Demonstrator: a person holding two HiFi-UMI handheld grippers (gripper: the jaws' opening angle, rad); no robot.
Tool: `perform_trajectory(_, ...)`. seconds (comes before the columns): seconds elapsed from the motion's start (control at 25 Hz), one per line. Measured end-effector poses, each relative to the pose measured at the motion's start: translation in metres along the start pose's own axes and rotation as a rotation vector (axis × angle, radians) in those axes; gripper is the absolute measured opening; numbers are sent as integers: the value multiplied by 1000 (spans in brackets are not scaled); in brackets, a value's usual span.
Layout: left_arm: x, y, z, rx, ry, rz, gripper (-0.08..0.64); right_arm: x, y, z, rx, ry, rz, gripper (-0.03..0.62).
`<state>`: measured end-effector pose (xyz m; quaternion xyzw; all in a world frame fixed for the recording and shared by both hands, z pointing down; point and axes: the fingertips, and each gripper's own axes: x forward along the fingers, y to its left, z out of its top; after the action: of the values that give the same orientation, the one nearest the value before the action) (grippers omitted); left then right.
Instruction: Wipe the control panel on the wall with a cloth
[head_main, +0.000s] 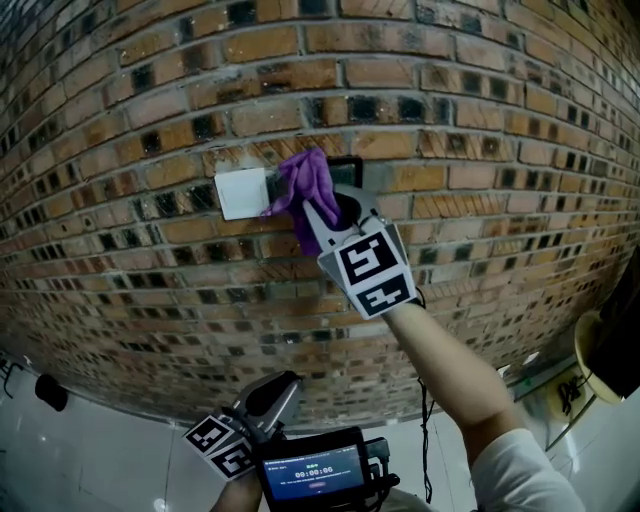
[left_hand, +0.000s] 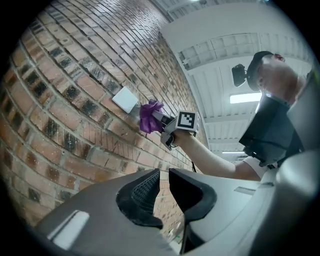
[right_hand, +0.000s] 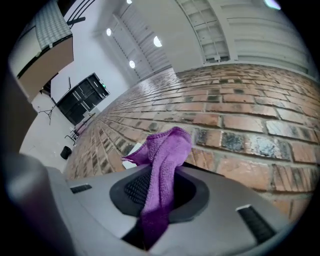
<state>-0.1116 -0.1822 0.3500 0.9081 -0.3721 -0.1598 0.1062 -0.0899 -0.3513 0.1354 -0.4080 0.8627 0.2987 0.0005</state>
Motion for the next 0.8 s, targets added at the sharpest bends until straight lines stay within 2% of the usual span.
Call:
perform_trajectory(0.16, -7, 3, 3, 2, -11, 17, 58, 24, 31, 3, 13, 2, 67, 80)
perform_trajectory(0.32, -14, 7, 7, 6, -20, 40, 58, 39, 43, -4, 17, 26, 101, 80)
perform_trajectory(0.56, -21, 11, 8, 5, -26, 59, 58, 34, 21, -18, 19, 53, 54, 80)
perform_trajectory(0.8, -9, 2, 2, -2, -12, 27, 58, 16, -3, -17, 9, 46, 7, 80)
